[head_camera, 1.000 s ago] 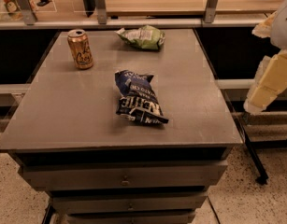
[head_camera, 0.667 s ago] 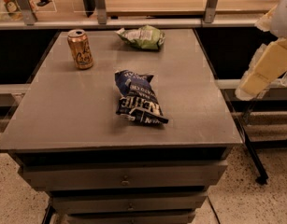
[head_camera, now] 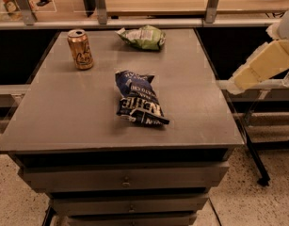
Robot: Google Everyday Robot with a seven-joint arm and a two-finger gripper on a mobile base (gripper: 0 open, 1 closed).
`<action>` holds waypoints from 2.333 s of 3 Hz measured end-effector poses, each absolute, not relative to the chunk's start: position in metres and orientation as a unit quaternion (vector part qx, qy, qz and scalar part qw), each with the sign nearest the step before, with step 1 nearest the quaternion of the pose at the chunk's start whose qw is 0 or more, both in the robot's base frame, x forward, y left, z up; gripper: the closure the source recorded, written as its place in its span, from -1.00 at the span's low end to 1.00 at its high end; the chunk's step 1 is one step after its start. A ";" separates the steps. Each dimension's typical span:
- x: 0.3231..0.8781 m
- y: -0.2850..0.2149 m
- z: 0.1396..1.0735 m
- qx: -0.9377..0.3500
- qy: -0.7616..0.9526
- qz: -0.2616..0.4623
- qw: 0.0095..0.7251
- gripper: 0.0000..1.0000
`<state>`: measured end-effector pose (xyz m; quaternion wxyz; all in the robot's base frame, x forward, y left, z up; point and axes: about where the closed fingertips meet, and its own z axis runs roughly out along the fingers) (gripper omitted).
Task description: Pick green jalapeno chip bag
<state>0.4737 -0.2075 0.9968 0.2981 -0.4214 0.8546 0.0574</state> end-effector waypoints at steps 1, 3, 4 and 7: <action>0.462 -0.199 0.990 -0.348 0.863 0.097 0.353 -1.00; 0.483 -0.199 0.994 -0.251 0.853 0.100 0.448 -1.00; 0.496 -0.201 1.004 -0.255 0.842 0.081 0.468 -1.00; 0.550 -0.173 1.020 -0.242 0.825 0.085 0.504 -1.00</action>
Offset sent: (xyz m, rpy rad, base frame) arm 0.0146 0.0067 -0.0048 0.3926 -0.2522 -0.3589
